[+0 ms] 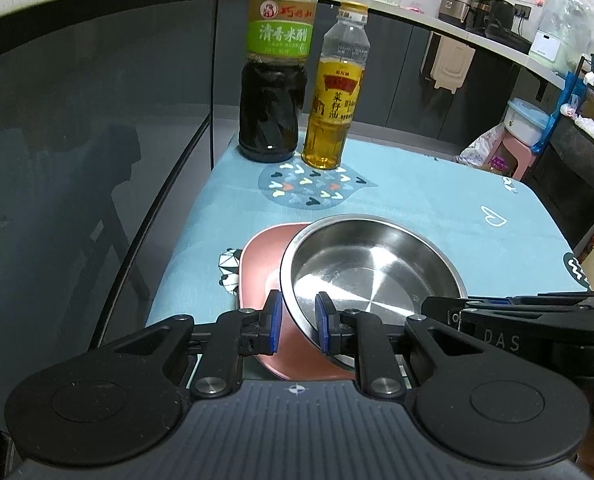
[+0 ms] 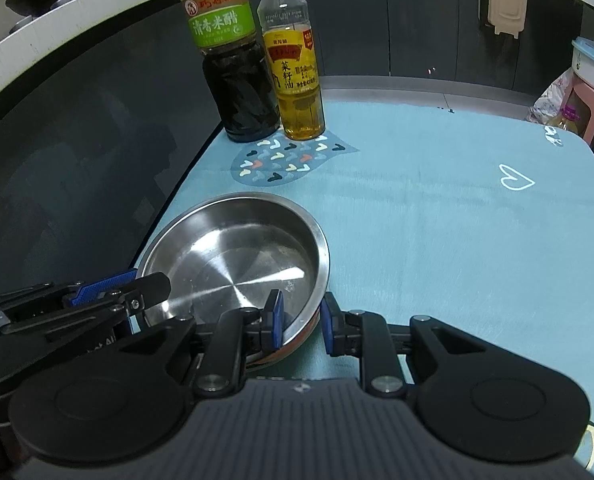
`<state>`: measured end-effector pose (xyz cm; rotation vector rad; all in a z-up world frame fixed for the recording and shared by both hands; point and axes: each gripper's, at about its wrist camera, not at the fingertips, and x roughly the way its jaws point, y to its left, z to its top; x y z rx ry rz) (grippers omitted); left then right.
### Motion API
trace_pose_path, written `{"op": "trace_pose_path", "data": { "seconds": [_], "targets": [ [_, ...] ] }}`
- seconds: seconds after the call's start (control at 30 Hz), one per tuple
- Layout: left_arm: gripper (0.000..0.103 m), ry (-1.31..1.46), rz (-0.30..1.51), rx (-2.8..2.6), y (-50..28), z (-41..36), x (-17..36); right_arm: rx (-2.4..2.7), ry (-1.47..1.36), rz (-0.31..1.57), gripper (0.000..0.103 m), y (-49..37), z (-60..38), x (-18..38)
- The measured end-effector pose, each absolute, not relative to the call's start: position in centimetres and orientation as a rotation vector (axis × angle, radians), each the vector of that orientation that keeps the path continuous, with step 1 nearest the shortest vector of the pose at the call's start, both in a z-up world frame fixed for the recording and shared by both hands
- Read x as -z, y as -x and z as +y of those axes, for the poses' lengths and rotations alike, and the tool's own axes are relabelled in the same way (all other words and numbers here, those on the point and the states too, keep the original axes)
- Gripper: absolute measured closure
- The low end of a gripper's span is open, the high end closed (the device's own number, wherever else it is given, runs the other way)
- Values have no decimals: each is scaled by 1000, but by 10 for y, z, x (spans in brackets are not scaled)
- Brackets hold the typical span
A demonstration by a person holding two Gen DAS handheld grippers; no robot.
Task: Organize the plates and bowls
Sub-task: 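Lower the steel bowl into the pink dish with both grippers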
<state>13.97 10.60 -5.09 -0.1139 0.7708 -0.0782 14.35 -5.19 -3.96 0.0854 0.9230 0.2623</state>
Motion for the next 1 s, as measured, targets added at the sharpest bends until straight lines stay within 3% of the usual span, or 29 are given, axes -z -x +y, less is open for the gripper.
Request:
{"op": "trace_pose_path", "data": {
  "seconds": [0.63,1.0],
  "targets": [
    [87,132,795,55,-149,114,60,-258,-64,945,81,-153,-39,52],
    [83,155,790,21,-145,122,58,-245,-110,950,71,-154,-49,47]
  ]
}}
